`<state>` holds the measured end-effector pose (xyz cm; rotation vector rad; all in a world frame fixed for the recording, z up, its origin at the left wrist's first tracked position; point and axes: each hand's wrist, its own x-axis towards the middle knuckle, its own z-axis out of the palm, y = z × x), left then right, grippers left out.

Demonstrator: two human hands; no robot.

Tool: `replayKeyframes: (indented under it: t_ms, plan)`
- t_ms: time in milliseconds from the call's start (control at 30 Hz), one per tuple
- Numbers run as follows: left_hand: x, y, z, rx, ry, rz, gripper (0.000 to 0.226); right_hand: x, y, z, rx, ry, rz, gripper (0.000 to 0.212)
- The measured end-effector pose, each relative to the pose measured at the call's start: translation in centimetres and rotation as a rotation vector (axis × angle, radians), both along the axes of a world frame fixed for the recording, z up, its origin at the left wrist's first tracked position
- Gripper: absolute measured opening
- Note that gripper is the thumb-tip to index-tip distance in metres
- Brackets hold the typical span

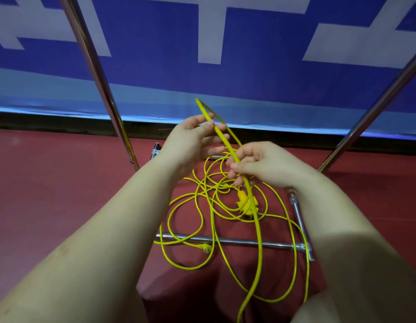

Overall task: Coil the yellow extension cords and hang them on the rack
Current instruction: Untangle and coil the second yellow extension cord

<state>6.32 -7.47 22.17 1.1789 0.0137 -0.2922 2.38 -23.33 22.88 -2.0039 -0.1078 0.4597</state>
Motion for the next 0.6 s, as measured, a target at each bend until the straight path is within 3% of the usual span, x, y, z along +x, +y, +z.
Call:
replayKeyframes:
  t_ms: [133,267,333,500,600]
  plan:
    - [-0.9,-0.1,-0.3,0.238,-0.009,-0.322,0.022,0.5,-0.1,0.8,0.357,-0.006,-0.299,0.018]
    - [-2.2,-0.2,-0.4,0.468,0.006,-0.747,0.013,1.1,-0.7,1.1,0.865,0.072,-0.545,0.037]
    - [-2.2,-0.3,-0.8,0.494,-0.018,-0.776,0.018,1.2,-0.9,1.3,1.010,0.077,-0.569,0.045]
    - [-1.7,-0.7,-1.4,0.464,-0.095,-0.620,0.019,0.9,-0.9,1.6,1.063,0.084,-0.509,0.049]
    - [-1.7,-0.9,-1.1,0.387,-0.092,-0.485,0.016,1.0,-1.0,1.2,0.808,0.081,-0.481,0.052]
